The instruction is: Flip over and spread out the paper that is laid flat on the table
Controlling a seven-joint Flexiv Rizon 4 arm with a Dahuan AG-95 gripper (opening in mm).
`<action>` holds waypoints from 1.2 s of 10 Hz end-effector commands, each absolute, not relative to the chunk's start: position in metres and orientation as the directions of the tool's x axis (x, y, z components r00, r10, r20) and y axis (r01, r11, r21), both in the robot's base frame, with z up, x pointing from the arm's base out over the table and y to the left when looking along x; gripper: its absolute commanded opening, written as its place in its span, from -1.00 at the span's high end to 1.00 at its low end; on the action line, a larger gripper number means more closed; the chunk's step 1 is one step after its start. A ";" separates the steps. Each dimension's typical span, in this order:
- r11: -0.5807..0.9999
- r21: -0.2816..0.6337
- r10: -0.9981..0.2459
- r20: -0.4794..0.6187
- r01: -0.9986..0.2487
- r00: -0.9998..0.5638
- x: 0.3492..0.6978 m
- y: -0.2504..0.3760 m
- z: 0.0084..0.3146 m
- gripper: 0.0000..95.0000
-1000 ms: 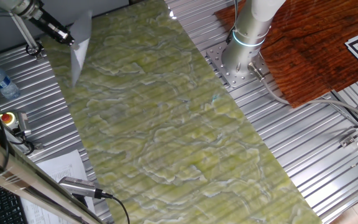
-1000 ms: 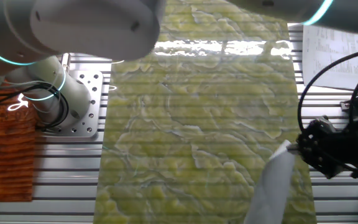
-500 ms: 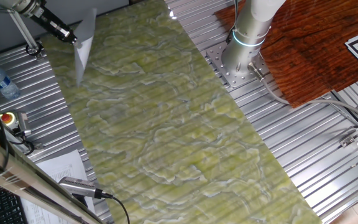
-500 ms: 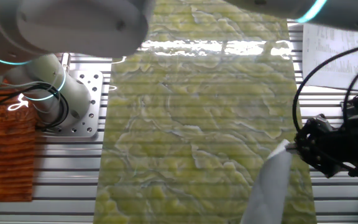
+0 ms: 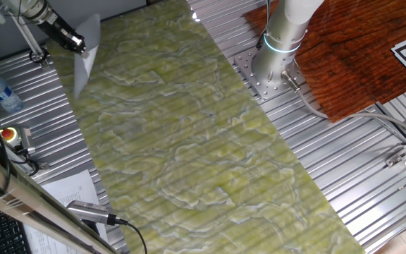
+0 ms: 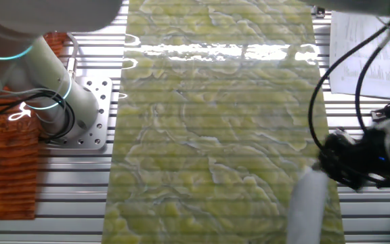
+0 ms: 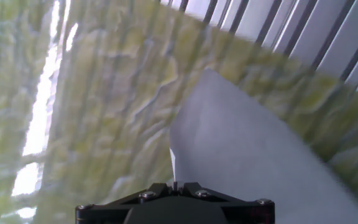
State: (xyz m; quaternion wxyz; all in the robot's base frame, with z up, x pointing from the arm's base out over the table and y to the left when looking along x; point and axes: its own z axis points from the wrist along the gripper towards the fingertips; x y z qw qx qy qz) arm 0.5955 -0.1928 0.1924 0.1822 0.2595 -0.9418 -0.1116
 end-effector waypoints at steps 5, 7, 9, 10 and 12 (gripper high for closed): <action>0.902 0.355 -0.353 0.283 -0.244 -0.892 0.585 -0.177 0.189 1.00; 0.905 0.351 -0.347 0.285 -0.239 -0.894 0.582 -0.173 0.188 1.00; 0.909 0.346 -0.338 0.287 -0.232 -0.896 0.578 -0.168 0.186 1.00; 0.911 0.345 -0.333 0.286 -0.228 -0.898 0.575 -0.165 0.186 1.00; 0.912 0.342 -0.327 0.278 -0.225 -0.903 0.571 -0.164 0.184 1.00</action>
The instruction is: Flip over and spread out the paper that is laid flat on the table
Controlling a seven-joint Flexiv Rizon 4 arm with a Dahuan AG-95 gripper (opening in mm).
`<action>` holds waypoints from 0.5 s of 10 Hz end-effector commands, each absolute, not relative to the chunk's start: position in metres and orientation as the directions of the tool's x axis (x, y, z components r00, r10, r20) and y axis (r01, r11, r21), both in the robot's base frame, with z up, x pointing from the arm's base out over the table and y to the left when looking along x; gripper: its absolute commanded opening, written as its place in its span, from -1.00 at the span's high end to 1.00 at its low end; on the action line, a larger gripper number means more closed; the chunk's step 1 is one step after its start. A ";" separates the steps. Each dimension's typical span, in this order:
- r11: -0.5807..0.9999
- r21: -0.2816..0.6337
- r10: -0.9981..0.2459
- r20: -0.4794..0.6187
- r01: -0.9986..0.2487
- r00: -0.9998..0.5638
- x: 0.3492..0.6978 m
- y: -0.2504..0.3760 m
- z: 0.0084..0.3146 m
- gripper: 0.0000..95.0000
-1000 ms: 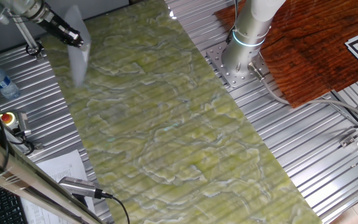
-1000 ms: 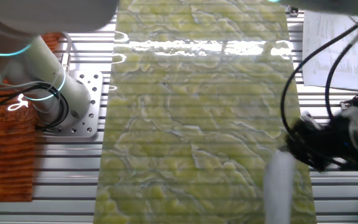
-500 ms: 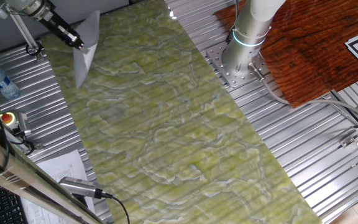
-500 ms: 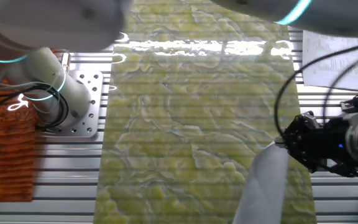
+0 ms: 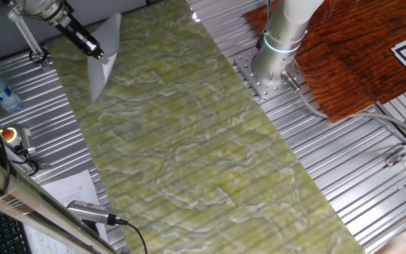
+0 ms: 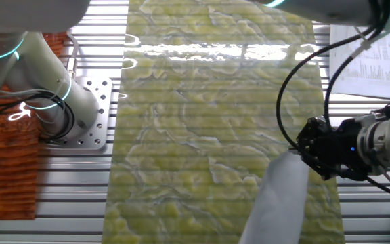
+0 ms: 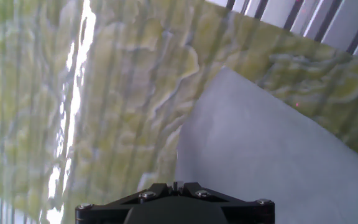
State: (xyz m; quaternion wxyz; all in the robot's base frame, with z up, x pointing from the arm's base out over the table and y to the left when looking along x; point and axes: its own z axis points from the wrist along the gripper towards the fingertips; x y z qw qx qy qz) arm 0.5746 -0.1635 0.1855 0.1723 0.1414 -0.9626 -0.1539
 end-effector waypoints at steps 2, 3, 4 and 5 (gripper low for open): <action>0.912 0.340 -0.329 0.277 -0.228 -0.903 0.571 -0.164 0.184 1.00; 0.913 0.340 -0.328 0.277 -0.227 -0.903 0.570 -0.164 0.184 1.00; 0.913 0.340 -0.327 0.276 -0.227 -0.904 0.570 -0.164 0.184 1.00; 0.913 0.339 -0.327 0.274 -0.227 -0.905 0.570 -0.164 0.183 1.00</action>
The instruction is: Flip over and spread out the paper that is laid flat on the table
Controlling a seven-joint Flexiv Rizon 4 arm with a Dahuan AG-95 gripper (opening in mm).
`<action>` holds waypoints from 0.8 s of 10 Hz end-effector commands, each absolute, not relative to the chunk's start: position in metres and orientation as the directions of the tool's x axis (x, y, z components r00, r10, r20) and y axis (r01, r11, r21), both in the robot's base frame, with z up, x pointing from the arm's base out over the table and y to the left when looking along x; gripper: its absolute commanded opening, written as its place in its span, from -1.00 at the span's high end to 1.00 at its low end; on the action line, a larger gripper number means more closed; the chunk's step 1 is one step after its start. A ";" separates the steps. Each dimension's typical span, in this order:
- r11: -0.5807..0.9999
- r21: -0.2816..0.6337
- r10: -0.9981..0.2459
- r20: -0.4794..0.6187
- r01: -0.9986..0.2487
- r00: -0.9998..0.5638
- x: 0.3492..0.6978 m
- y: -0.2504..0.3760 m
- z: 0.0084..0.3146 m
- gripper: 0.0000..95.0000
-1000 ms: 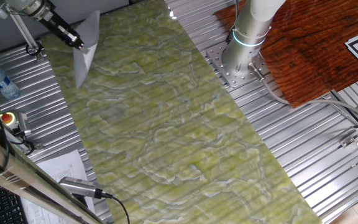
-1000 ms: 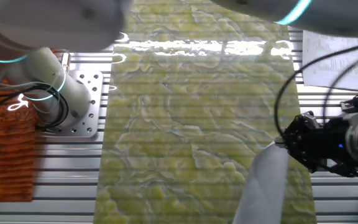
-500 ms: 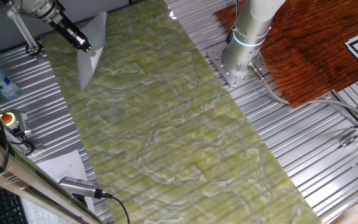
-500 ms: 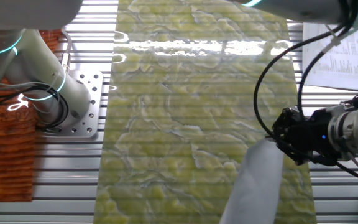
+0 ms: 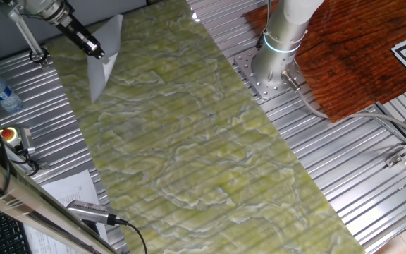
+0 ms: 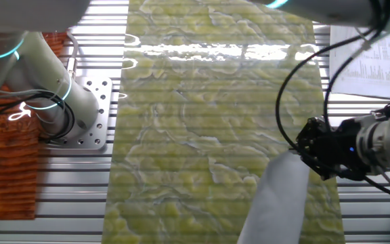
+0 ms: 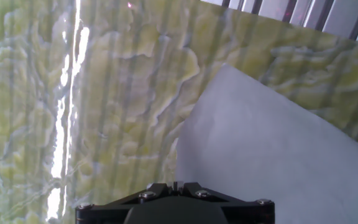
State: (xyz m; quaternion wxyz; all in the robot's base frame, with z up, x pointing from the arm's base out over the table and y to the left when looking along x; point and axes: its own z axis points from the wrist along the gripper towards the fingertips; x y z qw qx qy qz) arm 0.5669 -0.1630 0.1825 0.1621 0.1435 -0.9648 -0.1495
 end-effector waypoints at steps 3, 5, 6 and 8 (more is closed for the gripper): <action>0.913 0.334 -0.331 0.267 -0.236 -0.905 0.569 -0.164 0.183 1.00; 0.905 0.313 -0.371 0.248 -0.289 -0.895 0.569 -0.164 0.183 1.00; 0.891 0.300 -0.417 0.248 -0.340 -0.874 0.569 -0.164 0.183 1.00; 0.882 0.268 -0.453 0.252 -0.388 -0.855 0.569 -0.164 0.183 1.00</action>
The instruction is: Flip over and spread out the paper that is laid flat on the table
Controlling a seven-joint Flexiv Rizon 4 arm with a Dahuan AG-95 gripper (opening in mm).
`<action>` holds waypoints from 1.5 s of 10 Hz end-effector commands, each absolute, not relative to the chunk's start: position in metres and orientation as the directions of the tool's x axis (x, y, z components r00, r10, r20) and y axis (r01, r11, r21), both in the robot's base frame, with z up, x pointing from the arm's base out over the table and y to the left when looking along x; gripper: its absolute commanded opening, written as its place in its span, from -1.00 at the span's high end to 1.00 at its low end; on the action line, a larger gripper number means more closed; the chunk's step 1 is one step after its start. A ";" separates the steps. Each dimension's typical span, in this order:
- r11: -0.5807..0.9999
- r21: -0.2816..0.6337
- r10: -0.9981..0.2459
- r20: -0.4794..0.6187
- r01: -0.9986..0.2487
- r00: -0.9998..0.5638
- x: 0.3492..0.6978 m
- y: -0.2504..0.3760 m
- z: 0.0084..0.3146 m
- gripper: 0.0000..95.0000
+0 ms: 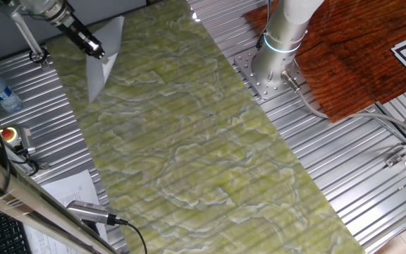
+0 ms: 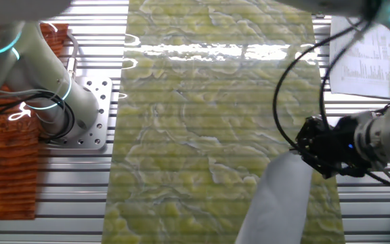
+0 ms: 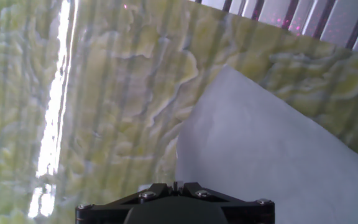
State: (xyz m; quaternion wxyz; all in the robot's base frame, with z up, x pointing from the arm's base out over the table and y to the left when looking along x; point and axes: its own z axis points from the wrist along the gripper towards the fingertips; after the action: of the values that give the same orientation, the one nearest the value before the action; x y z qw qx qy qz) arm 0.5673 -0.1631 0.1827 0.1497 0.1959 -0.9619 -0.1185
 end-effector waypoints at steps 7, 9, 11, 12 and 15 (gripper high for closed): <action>0.912 0.266 -0.378 0.252 -0.312 -0.891 0.556 -0.152 0.176 1.00; 0.918 0.272 -0.358 0.252 -0.289 -0.899 0.551 -0.142 0.174 1.00; 0.921 0.267 -0.352 0.249 -0.286 -0.902 0.545 -0.134 0.171 1.00; 0.922 0.262 -0.351 0.249 -0.286 -0.903 0.544 -0.133 0.171 1.00; 0.923 0.259 -0.349 0.248 -0.286 -0.904 0.541 -0.132 0.170 0.60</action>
State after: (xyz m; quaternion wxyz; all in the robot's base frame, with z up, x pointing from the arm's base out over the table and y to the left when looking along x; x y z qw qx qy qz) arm 0.5394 -0.1317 0.1696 0.1443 0.1635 -0.9700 -0.1075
